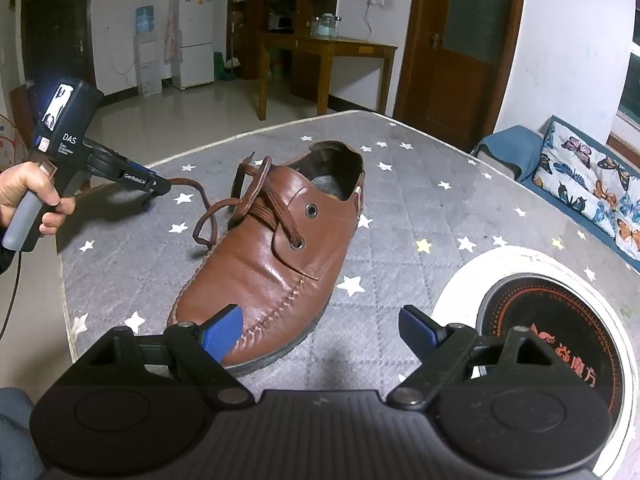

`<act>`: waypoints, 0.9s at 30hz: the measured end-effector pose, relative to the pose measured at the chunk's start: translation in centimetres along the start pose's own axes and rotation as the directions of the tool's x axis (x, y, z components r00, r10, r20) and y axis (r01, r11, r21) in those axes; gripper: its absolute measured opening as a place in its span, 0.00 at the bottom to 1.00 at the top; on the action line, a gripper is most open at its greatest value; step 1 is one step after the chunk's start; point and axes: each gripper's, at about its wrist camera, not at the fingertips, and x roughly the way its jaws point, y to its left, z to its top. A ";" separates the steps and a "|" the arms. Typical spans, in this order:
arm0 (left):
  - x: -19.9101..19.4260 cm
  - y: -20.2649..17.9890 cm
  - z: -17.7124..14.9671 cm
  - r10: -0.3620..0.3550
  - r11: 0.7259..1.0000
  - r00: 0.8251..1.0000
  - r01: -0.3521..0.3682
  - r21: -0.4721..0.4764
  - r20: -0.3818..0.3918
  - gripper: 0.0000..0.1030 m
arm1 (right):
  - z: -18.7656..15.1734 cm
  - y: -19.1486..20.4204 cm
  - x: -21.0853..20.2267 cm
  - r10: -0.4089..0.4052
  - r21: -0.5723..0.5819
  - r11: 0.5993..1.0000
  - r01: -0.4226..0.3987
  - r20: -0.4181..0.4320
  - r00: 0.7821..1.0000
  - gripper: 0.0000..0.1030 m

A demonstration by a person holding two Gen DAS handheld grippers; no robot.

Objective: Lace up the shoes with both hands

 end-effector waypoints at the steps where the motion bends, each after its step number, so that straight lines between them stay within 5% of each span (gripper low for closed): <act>1: 0.0 -0.1 -0.1 0.004 1.000 1.000 -0.004 0.001 0.001 0.15 | 0.0 0.0 -0.1 -0.005 -0.002 1.000 0.005 0.008 1.000 0.85; 17: -0.4 -1.1 -0.3 -0.002 0.999 1.000 0.002 -0.042 0.011 0.08 | 0.8 0.6 -0.8 0.018 -0.030 0.999 -0.017 0.054 0.998 0.82; 23: -3.0 -1.4 -0.7 -0.121 0.983 0.992 0.125 -0.136 0.040 0.07 | 1.0 1.5 -0.5 0.111 -0.024 0.994 -0.110 0.056 0.992 0.69; 27: -5.4 -2.3 -1.0 -0.244 0.950 0.967 0.253 -0.183 0.067 0.07 | 1.2 2.6 -0.1 0.188 -0.026 0.982 -0.187 0.054 0.981 0.62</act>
